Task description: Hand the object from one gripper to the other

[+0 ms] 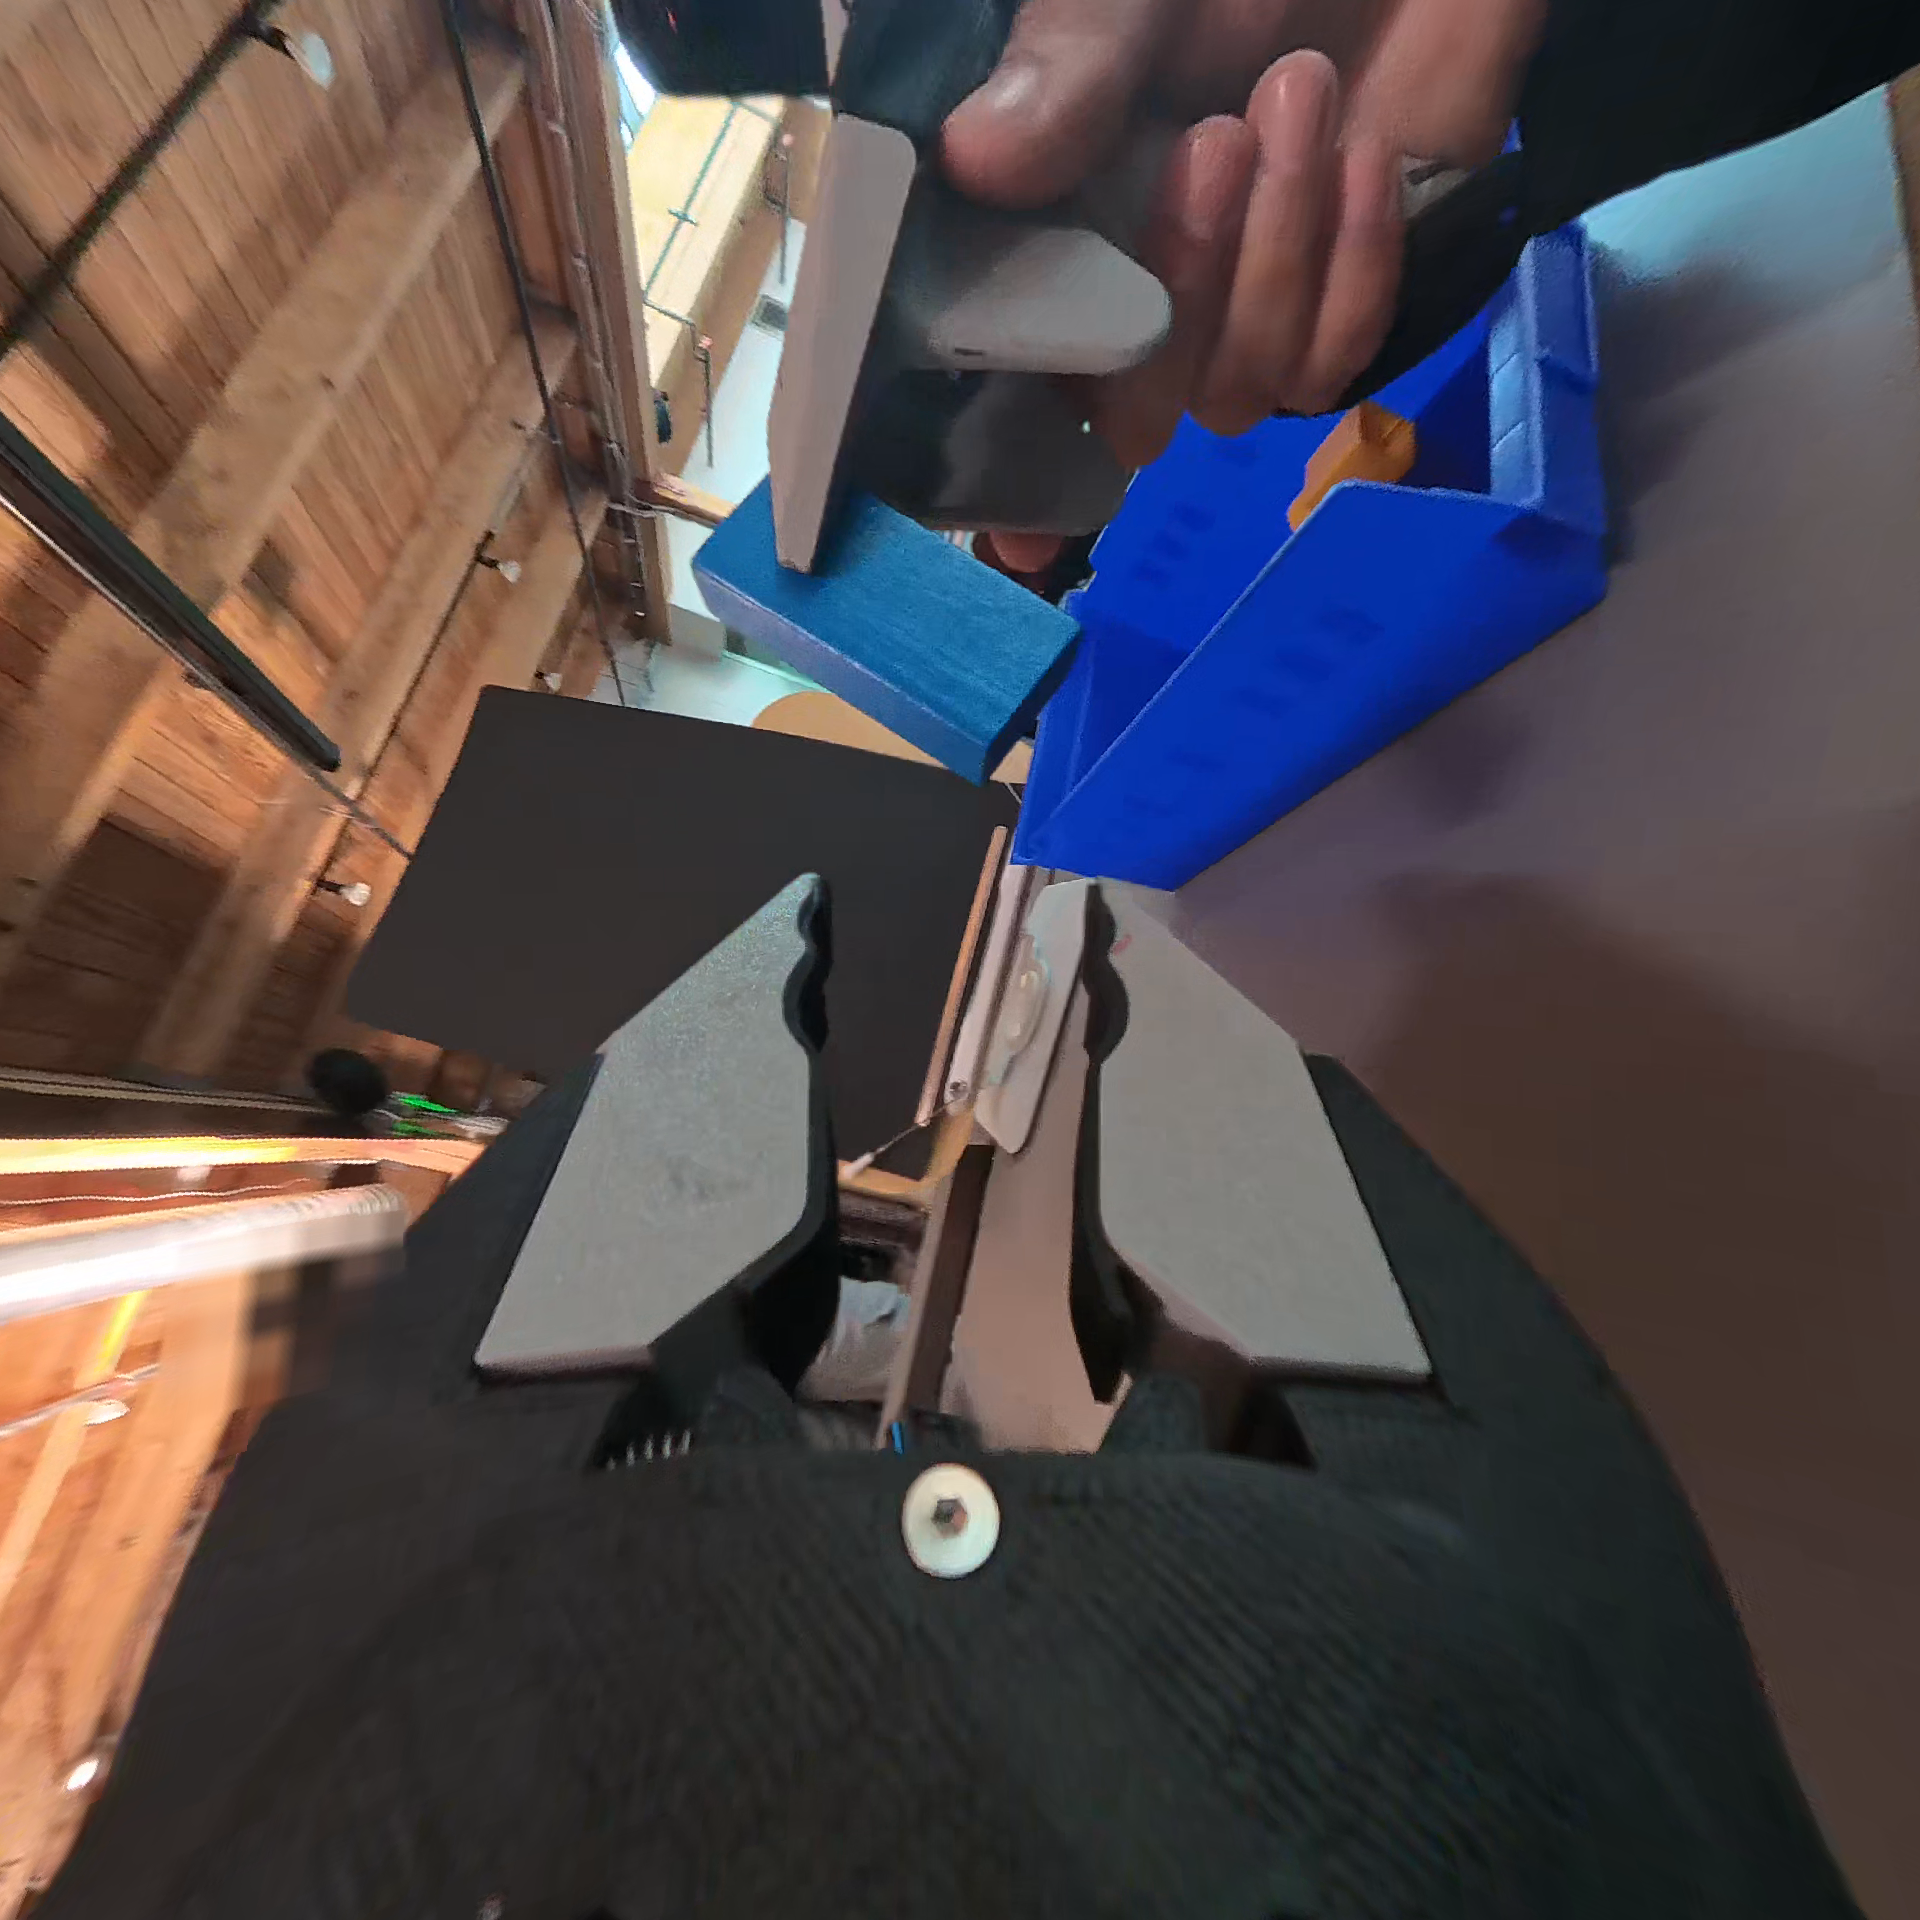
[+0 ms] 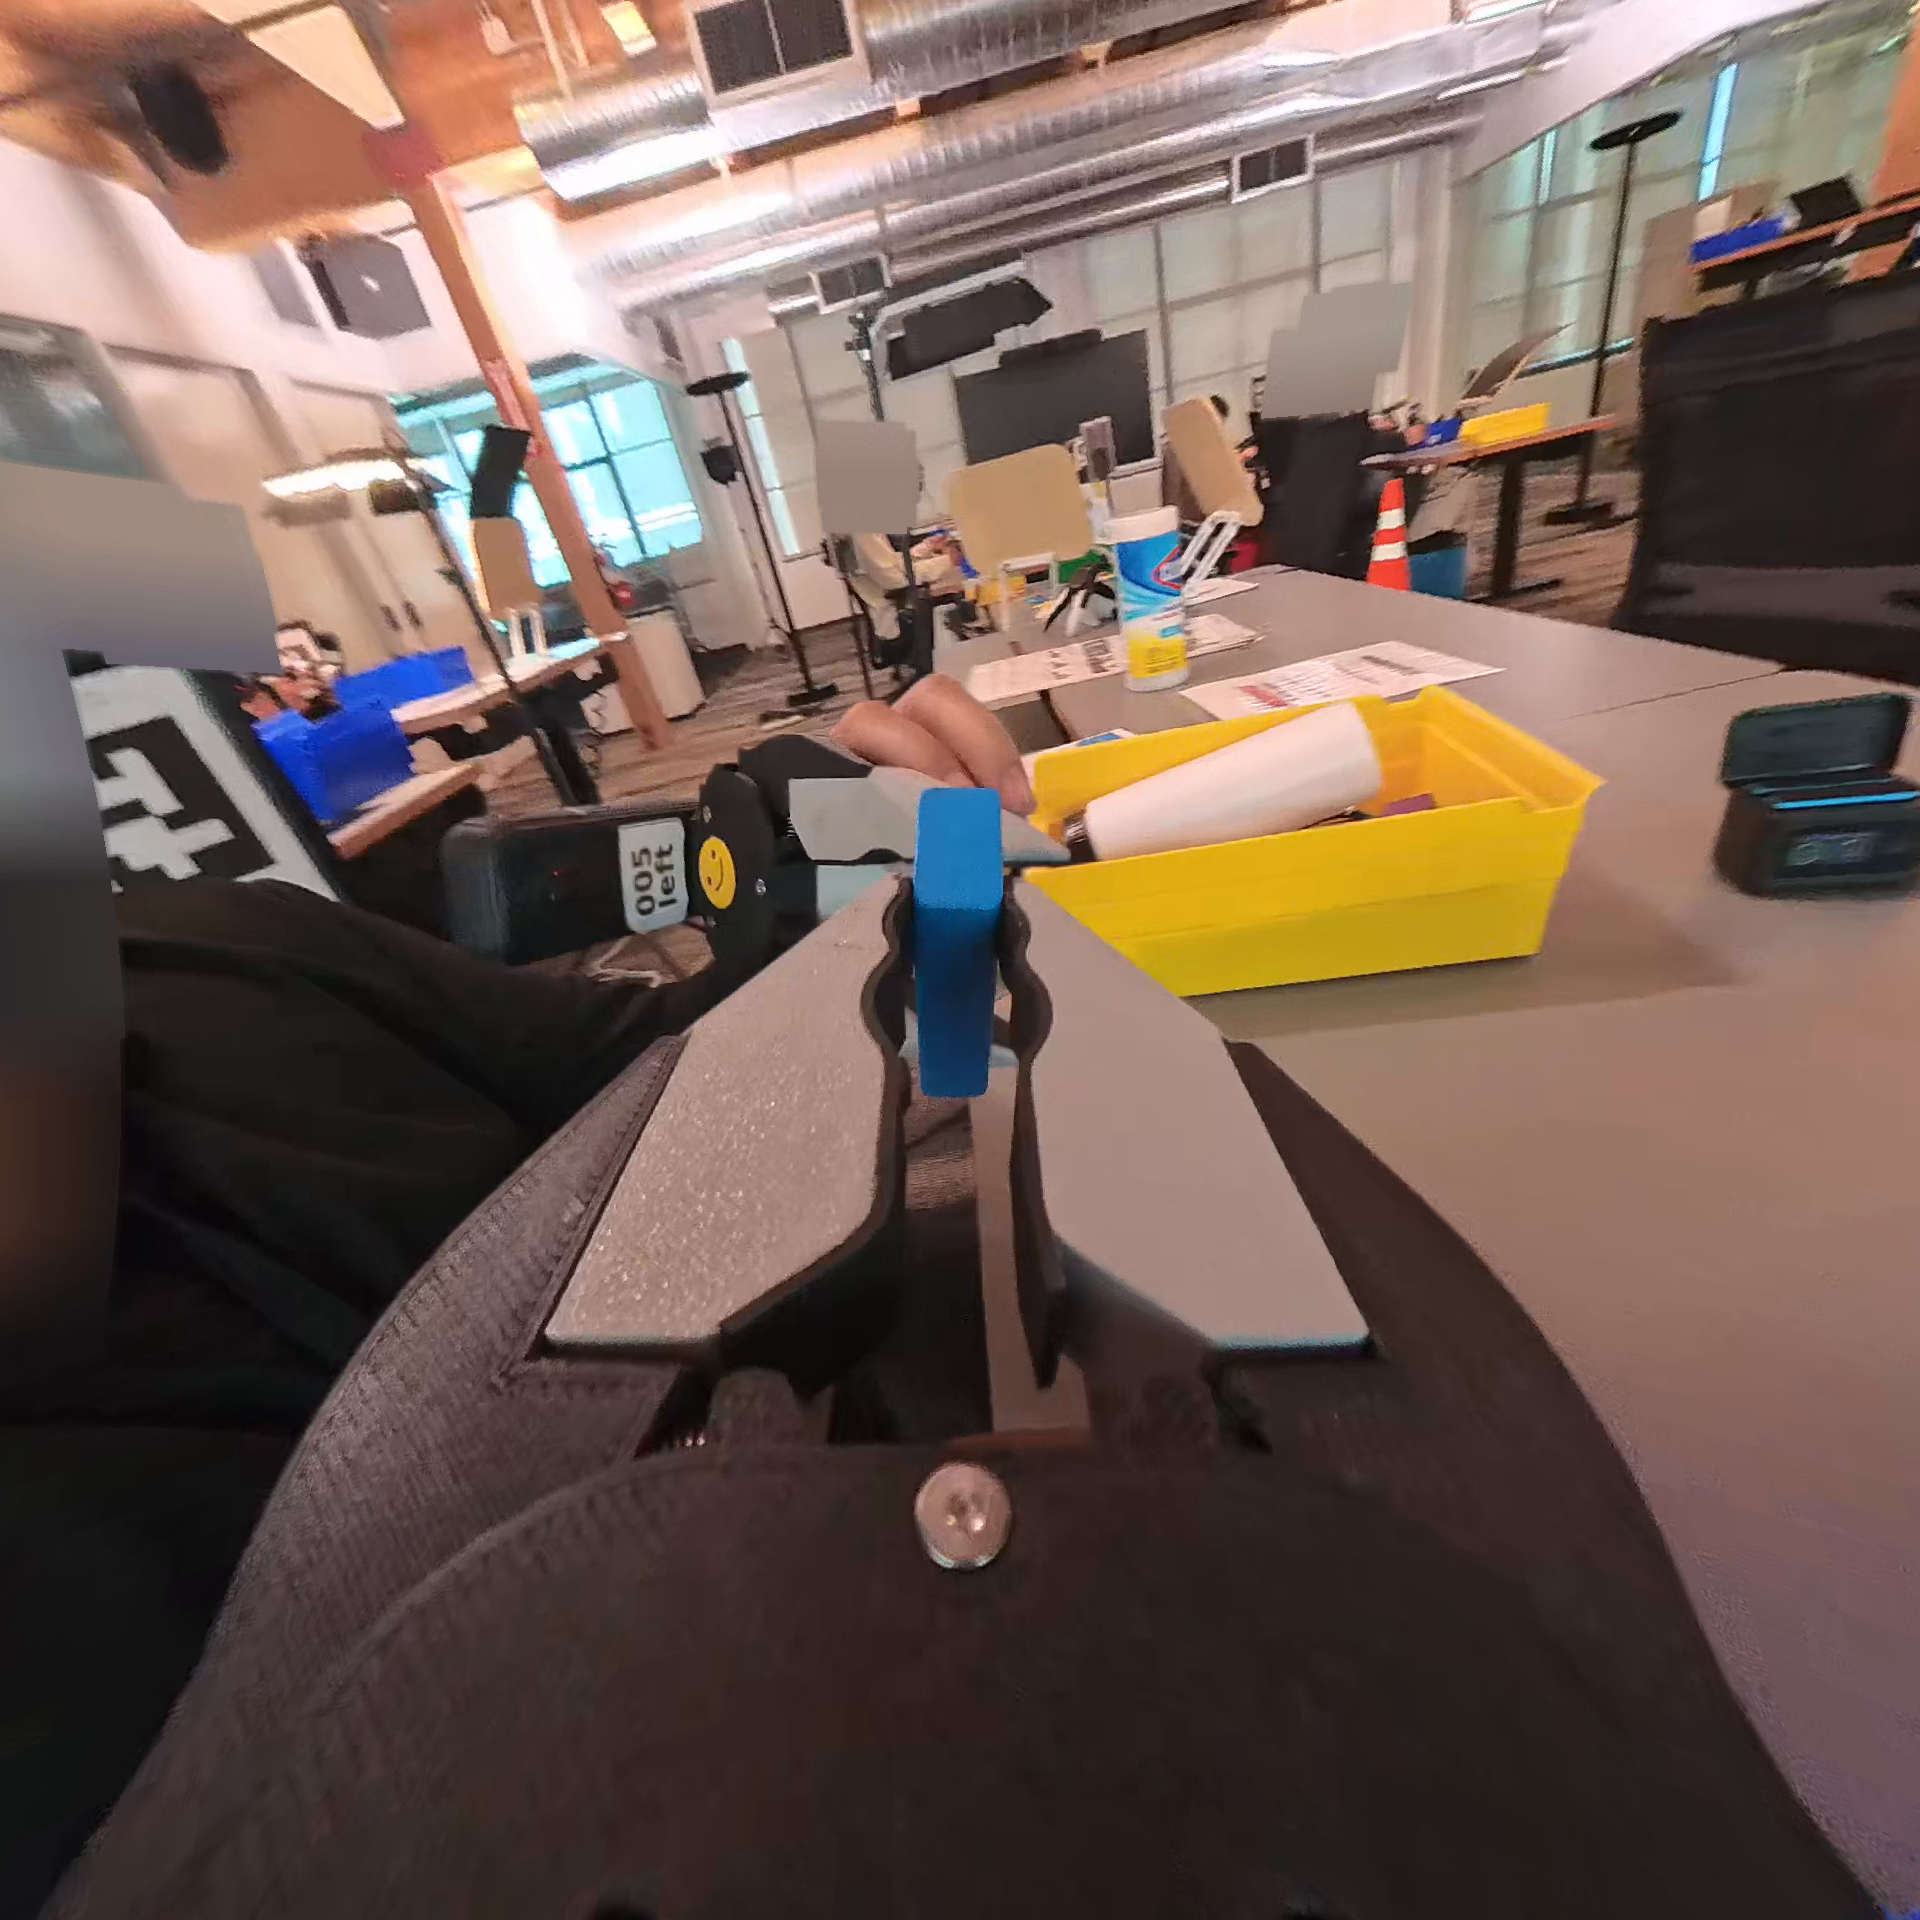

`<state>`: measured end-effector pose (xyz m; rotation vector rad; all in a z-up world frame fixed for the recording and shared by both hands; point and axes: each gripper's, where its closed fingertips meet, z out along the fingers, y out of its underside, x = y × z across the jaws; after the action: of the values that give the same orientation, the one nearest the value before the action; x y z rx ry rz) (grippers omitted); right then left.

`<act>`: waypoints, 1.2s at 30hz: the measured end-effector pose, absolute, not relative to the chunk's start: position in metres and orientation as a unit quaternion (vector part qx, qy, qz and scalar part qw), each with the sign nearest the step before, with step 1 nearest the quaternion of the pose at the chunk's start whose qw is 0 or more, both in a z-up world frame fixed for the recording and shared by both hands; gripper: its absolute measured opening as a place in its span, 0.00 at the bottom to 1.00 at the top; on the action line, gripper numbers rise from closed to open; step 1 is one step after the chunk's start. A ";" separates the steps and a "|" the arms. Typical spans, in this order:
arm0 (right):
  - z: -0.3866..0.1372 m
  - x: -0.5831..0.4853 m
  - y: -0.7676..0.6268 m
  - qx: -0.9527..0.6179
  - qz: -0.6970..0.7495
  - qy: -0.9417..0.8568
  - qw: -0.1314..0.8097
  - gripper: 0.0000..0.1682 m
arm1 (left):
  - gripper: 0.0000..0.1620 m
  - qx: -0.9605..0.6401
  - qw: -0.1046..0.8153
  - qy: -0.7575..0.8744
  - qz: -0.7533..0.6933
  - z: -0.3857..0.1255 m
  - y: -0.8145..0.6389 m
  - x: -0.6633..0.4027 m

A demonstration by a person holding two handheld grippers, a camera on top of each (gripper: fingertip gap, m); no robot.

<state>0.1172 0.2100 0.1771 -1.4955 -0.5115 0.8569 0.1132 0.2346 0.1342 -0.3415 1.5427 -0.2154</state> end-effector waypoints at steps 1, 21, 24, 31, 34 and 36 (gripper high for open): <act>0.175 0.117 0.211 -0.651 0.385 -0.221 0.616 0.07 | 0.30 -0.145 0.700 0.694 -0.089 0.133 0.234 0.113; 0.128 0.084 0.217 -0.702 0.374 -0.287 0.535 0.07 | 0.43 -0.091 0.672 0.728 -0.101 0.113 0.202 0.114; 0.132 0.084 0.215 -0.691 0.386 -0.288 0.538 0.08 | 0.43 -0.081 0.681 0.720 -0.108 0.117 0.198 0.114; 0.146 0.089 0.214 -0.671 0.367 -0.284 0.578 0.09 | 0.43 -0.093 0.730 0.665 -0.130 0.142 0.202 0.115; 0.160 0.103 0.214 -0.659 0.344 -0.260 0.616 0.13 | 0.43 -0.121 0.772 0.602 -0.164 0.169 0.209 0.110; 0.171 0.108 0.212 -0.642 0.350 -0.243 0.637 0.13 | 0.43 -0.143 0.795 0.561 -0.181 0.184 0.213 0.107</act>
<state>0.1083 0.2119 0.1714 -1.4669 -0.5544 0.7995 0.1069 0.2135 0.1837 -0.3064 1.2064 -0.3882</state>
